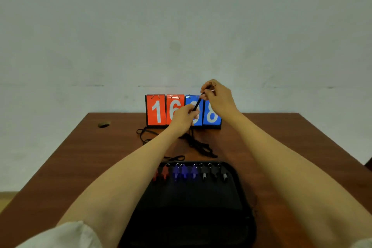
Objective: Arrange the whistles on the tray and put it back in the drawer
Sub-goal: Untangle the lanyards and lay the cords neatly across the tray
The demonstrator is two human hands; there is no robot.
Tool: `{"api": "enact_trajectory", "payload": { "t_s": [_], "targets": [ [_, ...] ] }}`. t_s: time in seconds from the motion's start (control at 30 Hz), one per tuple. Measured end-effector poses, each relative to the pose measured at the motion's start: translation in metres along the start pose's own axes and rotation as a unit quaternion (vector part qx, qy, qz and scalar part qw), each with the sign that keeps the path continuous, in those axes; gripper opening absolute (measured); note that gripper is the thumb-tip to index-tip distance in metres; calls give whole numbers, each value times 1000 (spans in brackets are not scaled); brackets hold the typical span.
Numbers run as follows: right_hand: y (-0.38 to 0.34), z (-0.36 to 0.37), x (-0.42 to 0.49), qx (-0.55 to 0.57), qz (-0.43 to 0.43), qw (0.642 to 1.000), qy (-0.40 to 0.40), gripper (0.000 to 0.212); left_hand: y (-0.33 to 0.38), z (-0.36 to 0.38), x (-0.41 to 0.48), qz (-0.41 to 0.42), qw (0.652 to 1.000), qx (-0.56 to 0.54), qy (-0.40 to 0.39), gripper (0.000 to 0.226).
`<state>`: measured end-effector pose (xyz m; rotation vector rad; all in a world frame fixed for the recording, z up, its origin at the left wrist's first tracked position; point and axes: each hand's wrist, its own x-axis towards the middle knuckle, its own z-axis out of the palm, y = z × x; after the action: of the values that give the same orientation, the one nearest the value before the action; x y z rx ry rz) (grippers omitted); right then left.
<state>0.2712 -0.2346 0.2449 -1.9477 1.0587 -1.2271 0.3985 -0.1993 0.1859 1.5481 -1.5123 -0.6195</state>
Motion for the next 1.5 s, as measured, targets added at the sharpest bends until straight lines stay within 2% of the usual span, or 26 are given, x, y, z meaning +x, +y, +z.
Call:
{"api": "enact_trajectory", "payload": {
  "t_s": [0.1,0.2,0.27,0.47,0.67,0.83,0.93,1.03,1.27,1.37,1.5],
  "targets": [
    [-15,-31,10,32,-14,995,96,18,1,-11,-4,-8,998,57,16,13],
    [-23,-58,15,17,-27,988,154,18,-6,-27,-2,-28,989,144,31,12],
    [-26,-72,16,6,-25,984,178,19,-10,-38,-3,-45,981,180,52,23],
    [-10,-88,8,-76,16,984,162,20,-6,-64,-12,-21,967,231,104,33],
    [5,-92,-13,-36,113,980,160,18,-9,-95,-32,16,952,273,135,30],
    [21,-78,-44,-102,152,977,113,19,-28,-111,-67,24,938,325,116,29],
    [31,-69,-71,-158,169,970,69,16,-42,-112,-93,-11,935,339,104,28],
    [42,-62,-95,-158,212,964,38,18,-63,-112,-116,-56,931,352,76,30],
    [75,-46,-147,-198,284,935,-75,24,-100,-97,-166,-138,917,366,-80,28],
    [83,-48,-169,-215,300,924,-102,22,-114,-93,-182,-152,917,365,-57,15],
    [91,-57,-189,-232,299,919,-114,17,-121,-88,-200,-155,921,354,-38,25]
  ]
}}
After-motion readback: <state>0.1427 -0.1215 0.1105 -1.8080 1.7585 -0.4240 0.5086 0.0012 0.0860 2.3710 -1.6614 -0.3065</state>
